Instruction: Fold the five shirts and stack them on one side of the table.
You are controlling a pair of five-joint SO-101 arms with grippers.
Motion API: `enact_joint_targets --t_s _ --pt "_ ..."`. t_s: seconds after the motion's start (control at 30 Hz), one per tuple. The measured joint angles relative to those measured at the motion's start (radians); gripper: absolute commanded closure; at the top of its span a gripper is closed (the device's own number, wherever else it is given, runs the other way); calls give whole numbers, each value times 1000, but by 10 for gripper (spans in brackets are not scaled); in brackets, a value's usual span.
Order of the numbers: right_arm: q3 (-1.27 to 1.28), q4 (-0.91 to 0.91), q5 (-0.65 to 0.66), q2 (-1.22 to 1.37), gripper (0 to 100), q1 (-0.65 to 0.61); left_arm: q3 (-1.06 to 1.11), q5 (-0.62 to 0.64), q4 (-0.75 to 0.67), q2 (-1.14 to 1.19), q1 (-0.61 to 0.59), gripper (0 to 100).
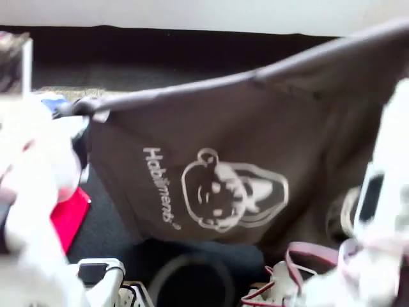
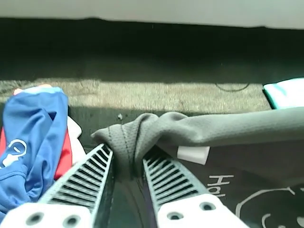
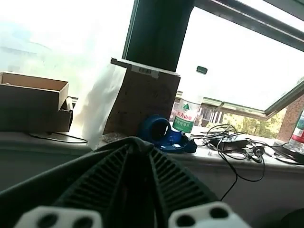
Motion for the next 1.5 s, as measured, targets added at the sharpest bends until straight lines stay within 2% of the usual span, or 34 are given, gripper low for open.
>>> enact_joint_targets --t_s 0.2,0.5,0.73,0.93,1.23,1.5 --pt "2 28 64 255 993 -123 15 0 -133 224 -2 991" --pt "5 -52 97 644 993 -172 -175 0 -278 606 -2 991" --pt "5 -71 97 825 993 -221 -404 0 -282 933 -2 991" --pt "5 -71 97 985 993 -249 -488 0 -284 1140 -2 991" --pt "6 -126 97 1201 993 -255 -580 0 -290 1320 -2 991" --pt "6 -74 97 1307 993 -255 -592 0 -281 1422 -3 991"
